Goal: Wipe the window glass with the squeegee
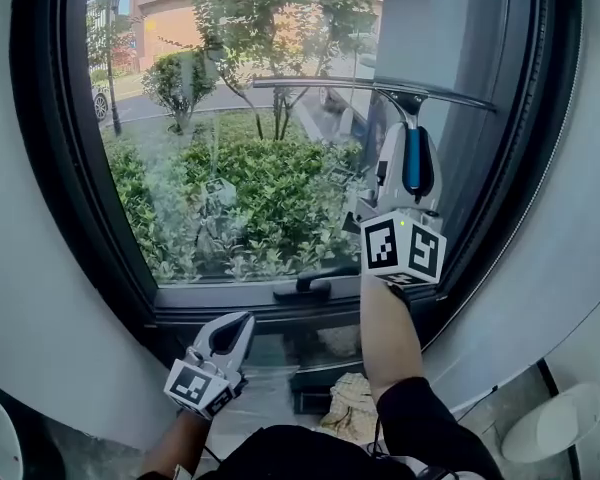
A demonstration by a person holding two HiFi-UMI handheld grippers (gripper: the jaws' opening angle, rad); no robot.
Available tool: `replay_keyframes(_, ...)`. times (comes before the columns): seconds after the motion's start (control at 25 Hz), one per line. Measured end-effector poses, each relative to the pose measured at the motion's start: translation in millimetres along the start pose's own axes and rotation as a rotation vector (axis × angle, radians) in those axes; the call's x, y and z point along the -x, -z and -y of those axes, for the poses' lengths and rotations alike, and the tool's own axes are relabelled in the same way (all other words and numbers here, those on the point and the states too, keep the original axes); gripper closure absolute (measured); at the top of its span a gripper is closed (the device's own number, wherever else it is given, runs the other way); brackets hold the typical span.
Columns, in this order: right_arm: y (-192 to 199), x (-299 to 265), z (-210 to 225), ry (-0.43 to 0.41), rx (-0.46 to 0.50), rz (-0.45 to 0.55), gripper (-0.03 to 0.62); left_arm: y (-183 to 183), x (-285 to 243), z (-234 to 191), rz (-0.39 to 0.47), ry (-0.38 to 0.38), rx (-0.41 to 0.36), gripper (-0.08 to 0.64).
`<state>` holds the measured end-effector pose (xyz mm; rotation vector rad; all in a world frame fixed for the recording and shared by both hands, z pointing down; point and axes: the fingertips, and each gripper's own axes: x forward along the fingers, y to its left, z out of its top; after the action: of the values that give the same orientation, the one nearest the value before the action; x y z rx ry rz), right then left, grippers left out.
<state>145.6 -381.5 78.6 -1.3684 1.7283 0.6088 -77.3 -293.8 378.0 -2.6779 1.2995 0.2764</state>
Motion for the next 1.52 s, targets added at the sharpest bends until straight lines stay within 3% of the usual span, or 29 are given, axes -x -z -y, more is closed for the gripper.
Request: replay_keyframes(1.52,22.2,45.2,5.1,0.041,-0.010,-0.096,0.460,15.2,21.6,15.6,-0.028,0.050,0.017,0.558)
